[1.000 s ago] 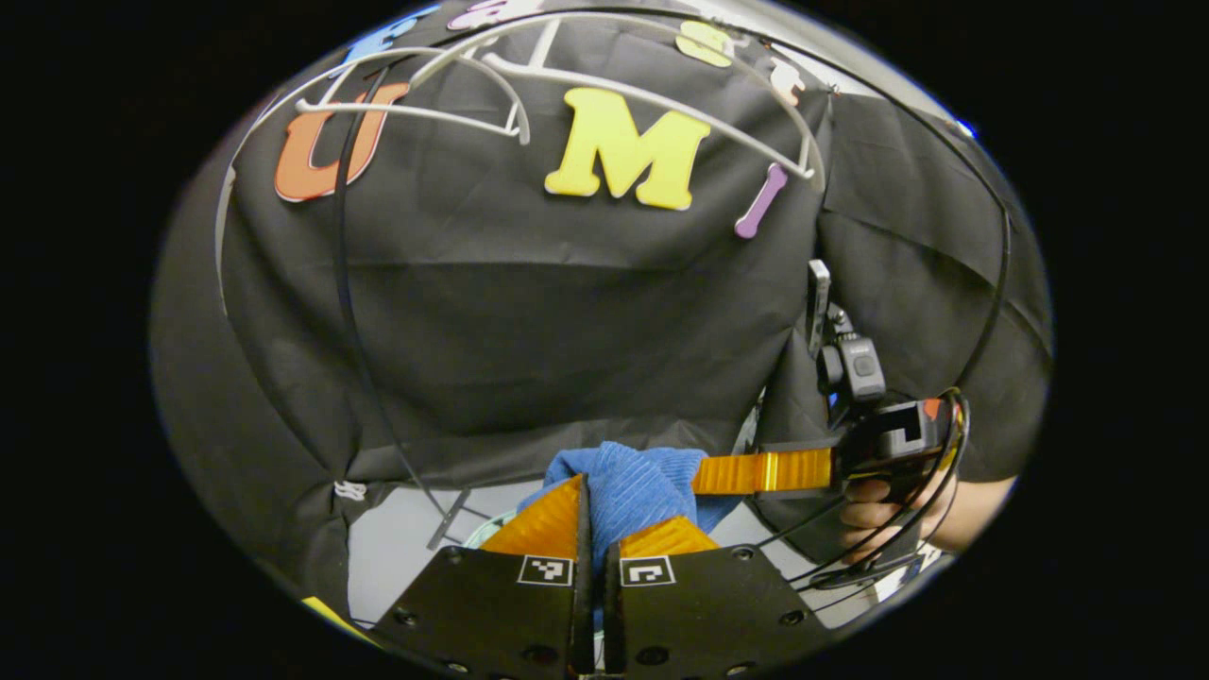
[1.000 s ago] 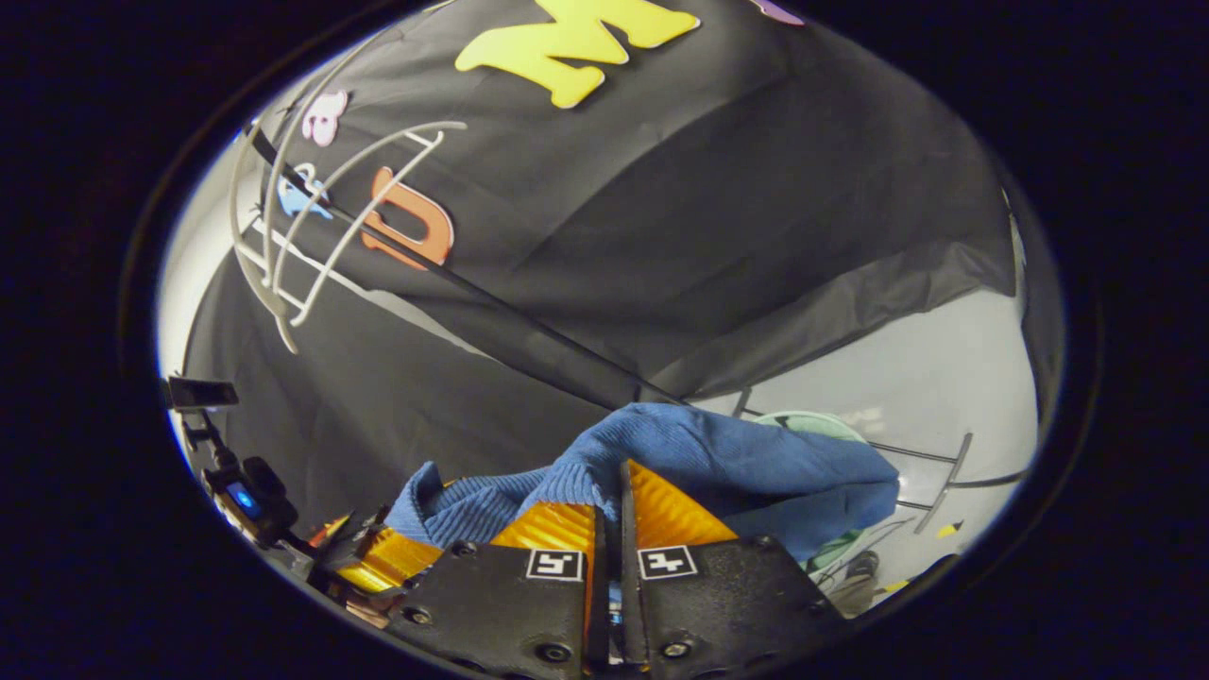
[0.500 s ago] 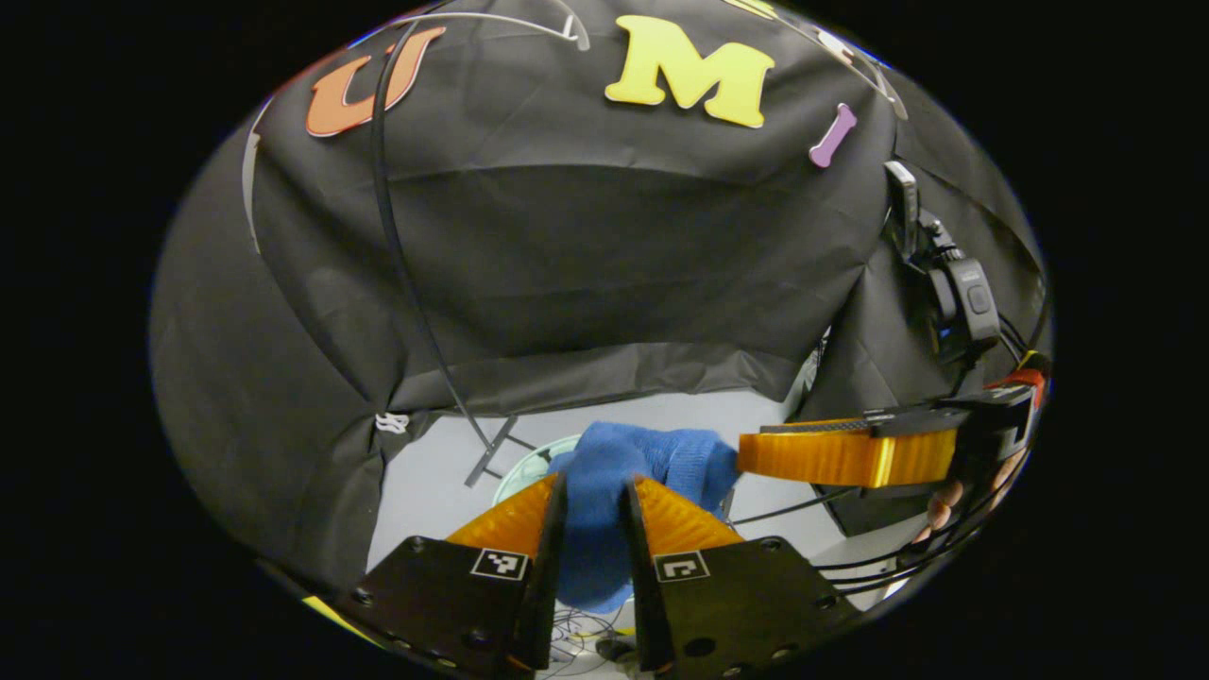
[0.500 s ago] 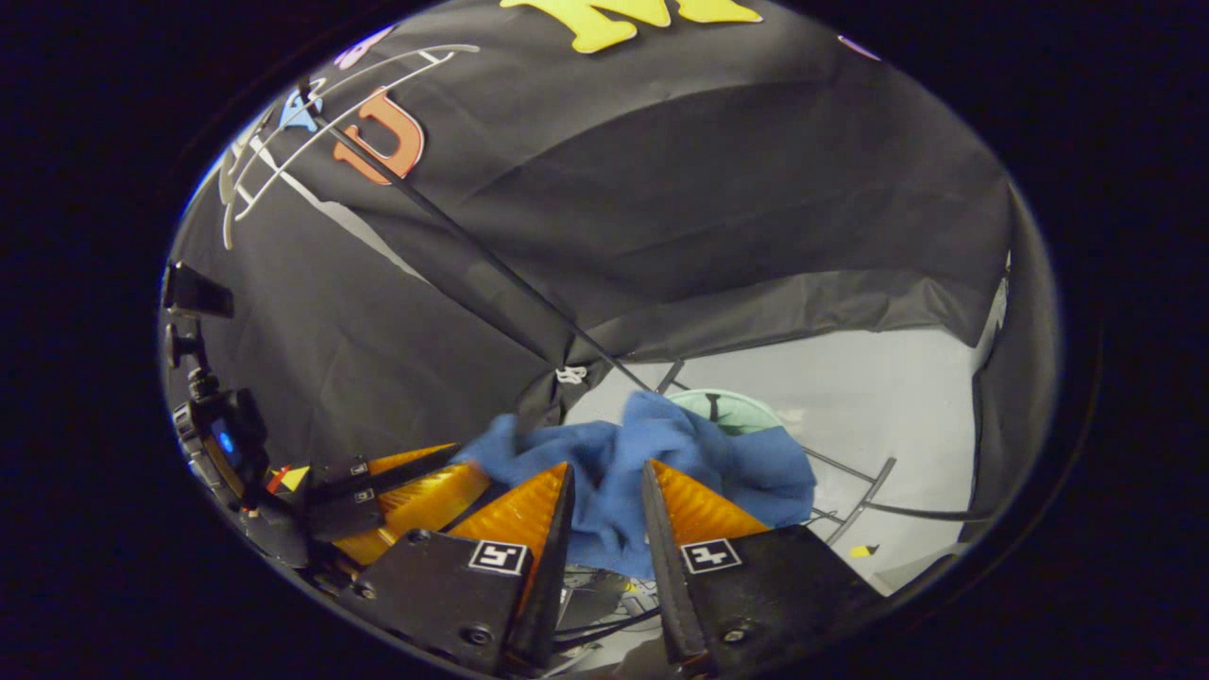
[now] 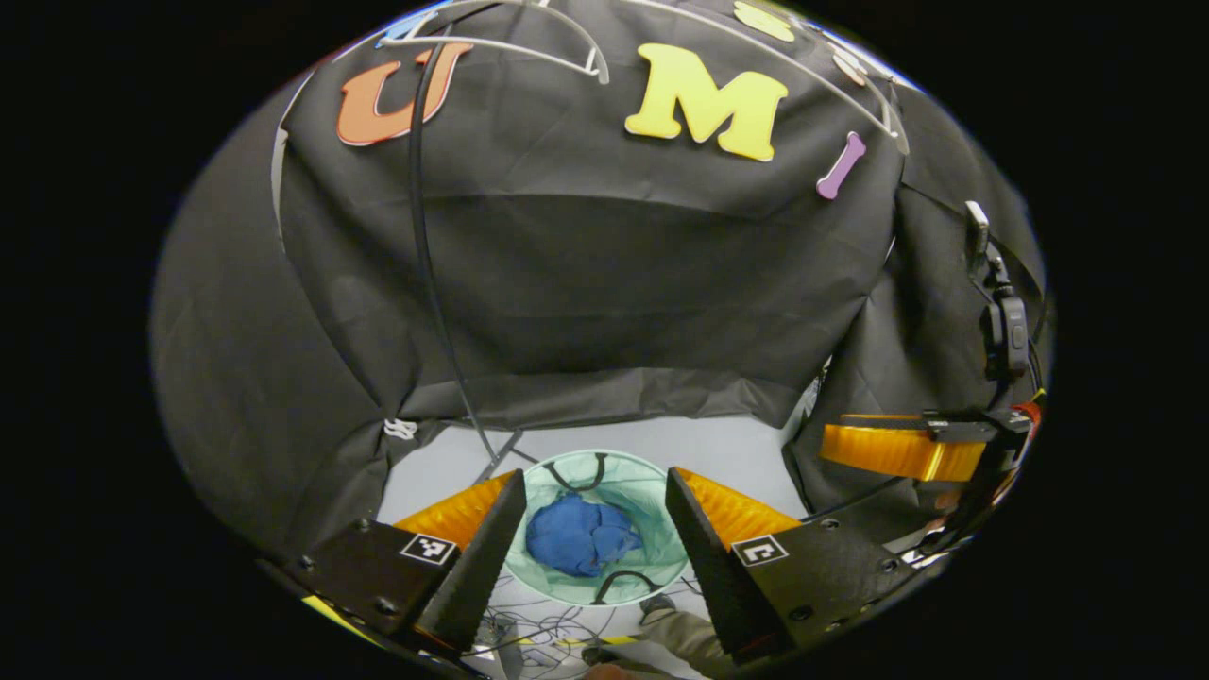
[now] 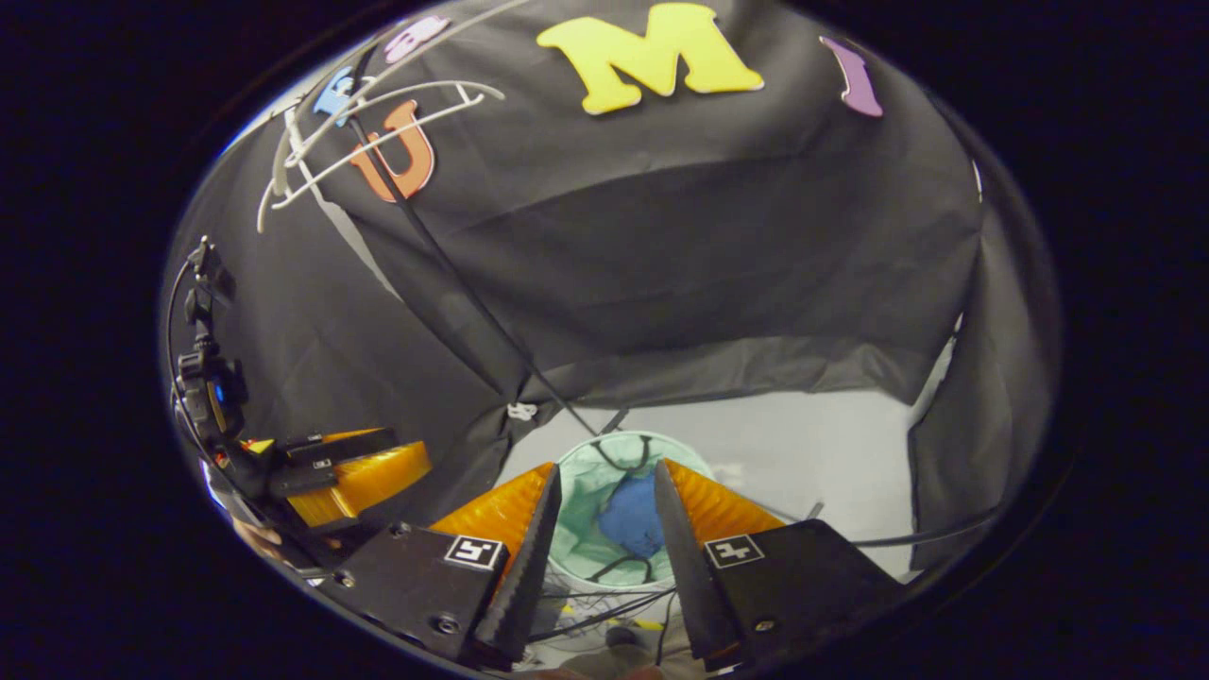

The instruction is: Grasp the clothes on the hanger with both hands and then place them into the laundry hamper below.

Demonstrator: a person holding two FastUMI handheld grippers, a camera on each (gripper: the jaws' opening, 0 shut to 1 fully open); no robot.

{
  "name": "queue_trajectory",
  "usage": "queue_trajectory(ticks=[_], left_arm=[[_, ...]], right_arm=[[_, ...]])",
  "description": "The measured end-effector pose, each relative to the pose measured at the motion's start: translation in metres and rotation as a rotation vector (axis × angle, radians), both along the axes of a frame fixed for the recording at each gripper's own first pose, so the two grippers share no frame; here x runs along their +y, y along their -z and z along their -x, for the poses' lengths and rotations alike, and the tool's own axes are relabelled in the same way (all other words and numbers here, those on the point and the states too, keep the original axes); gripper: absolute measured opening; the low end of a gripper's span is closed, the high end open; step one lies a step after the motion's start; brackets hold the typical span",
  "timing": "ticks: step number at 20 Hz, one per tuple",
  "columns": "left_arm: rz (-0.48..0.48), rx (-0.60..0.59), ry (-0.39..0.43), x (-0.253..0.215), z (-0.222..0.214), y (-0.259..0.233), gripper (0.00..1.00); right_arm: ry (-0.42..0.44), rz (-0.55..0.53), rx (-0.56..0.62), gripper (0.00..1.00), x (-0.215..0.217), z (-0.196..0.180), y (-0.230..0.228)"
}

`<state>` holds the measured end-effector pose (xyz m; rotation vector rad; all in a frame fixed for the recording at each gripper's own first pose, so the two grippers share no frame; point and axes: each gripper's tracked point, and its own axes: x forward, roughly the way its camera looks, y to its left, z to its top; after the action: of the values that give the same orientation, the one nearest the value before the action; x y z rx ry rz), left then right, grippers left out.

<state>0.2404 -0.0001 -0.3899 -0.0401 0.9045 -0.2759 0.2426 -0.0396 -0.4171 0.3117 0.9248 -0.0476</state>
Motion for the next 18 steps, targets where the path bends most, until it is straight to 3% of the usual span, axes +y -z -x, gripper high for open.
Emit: queue_trajectory(ticks=[7,9,11,12,14,15,18], left_arm=[[-0.019,-0.303,0.017,0.002,0.006,-0.128,1.00],[0.002,-0.393,0.015,0.001,0.015,-0.167,1.00],[0.030,-0.478,0.012,0.004,0.027,-0.207,0.97],[0.043,-0.514,0.013,0.004,0.032,-0.226,0.96],[0.071,-0.584,0.017,0.006,0.042,-0.261,0.92],[0.083,-0.618,0.023,0.007,0.048,-0.279,0.97],[0.106,-0.722,0.017,0.012,0.063,-0.326,0.98]], right_arm=[[0.046,0.267,-0.361,0.69,-0.018,0.023,-0.159],[0.067,0.313,-0.460,0.76,-0.021,0.045,-0.201],[0.101,0.339,-0.533,0.93,-0.018,0.064,-0.245],[0.121,0.358,-0.560,0.96,-0.015,0.072,-0.262],[0.166,0.400,-0.619,0.98,-0.018,0.101,-0.296],[0.183,0.421,-0.644,0.98,-0.020,0.118,-0.311],[0.248,0.475,-0.712,0.99,-0.033,0.165,-0.352]])
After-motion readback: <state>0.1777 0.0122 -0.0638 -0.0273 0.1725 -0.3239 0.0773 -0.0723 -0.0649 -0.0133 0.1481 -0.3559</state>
